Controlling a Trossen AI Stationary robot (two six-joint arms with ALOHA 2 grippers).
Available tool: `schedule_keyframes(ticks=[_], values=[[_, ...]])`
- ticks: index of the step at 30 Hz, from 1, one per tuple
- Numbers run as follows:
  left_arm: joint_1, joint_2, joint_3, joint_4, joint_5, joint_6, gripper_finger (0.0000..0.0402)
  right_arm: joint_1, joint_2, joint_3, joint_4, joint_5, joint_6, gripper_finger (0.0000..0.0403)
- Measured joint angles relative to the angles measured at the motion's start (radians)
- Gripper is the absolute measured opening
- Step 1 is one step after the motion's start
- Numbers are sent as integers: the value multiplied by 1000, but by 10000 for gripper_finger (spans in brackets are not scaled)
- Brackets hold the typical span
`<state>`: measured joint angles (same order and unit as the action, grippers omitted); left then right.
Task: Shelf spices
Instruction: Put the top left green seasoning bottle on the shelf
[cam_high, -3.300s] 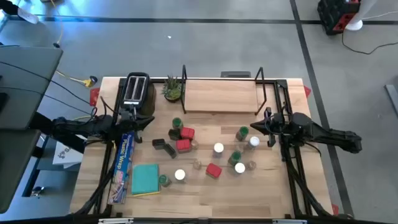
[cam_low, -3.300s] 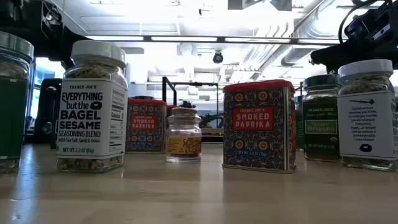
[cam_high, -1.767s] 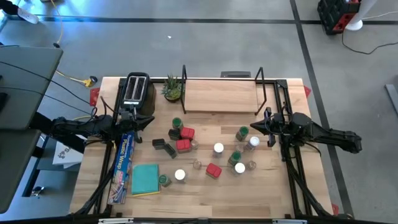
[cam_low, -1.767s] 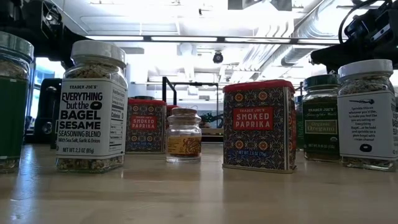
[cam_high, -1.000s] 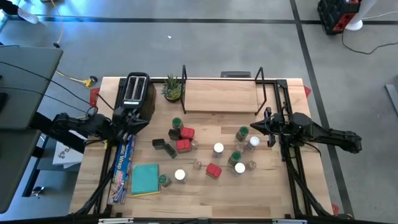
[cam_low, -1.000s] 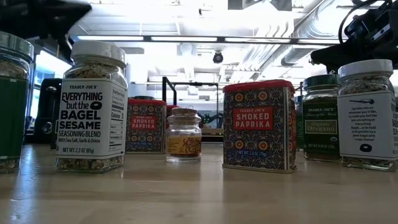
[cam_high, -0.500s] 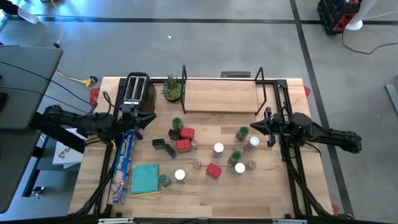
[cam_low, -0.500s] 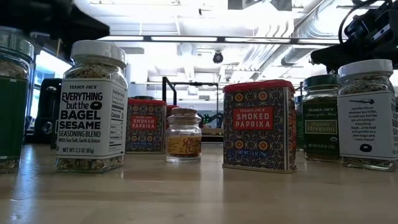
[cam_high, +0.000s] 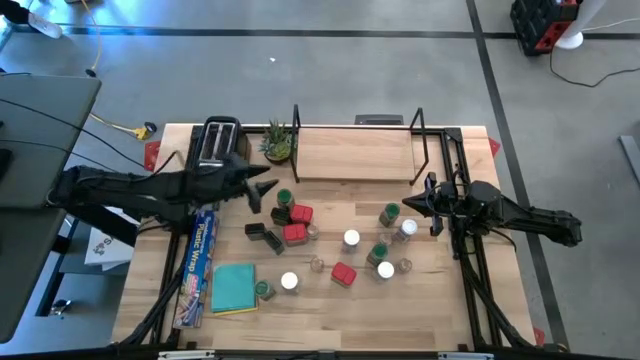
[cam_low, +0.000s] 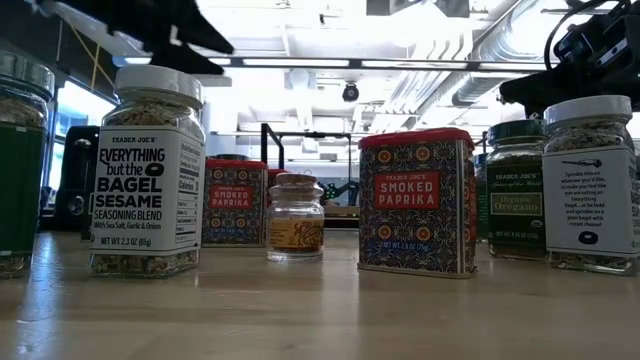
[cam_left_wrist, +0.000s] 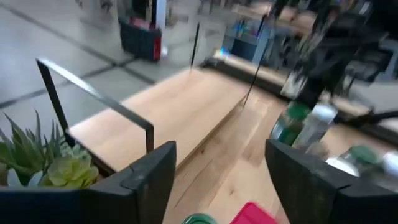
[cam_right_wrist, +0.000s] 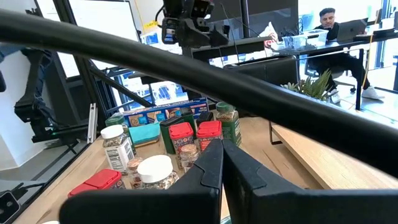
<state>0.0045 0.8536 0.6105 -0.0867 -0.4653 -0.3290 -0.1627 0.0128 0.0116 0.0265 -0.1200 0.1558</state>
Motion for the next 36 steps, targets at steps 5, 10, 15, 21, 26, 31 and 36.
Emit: schedule_keyframes(ticks=[5, 10, 15, 21, 26, 31, 36], values=[[41, 146, 66, -122, 11, -2, 266, 0, 0, 0, 0, 0, 0, 0], [31, 261, 70, -138, 14, -109, 266, 0, 0, 0, 0, 0, 0, 0], [32, 357, 70, -136, -11, -253, 267, 0, 0, 0, 0, 0, 0, 0], [3, 444, 70, -127, -45, -351, 267, 0, 0, 0, 0, 0, 0, 0], [-51, 491, 73, -103, -161, -362, 267, 0, 0, 0, 0, 0, 0, 0], [-89, 514, 73, -92, -252, -360, 267, 0, 0, 0, 0, 0, 0, 0], [-93, 515, 72, -93, -271, -327, 267, 0, 0, 0, 0, 0, 0, 0]])
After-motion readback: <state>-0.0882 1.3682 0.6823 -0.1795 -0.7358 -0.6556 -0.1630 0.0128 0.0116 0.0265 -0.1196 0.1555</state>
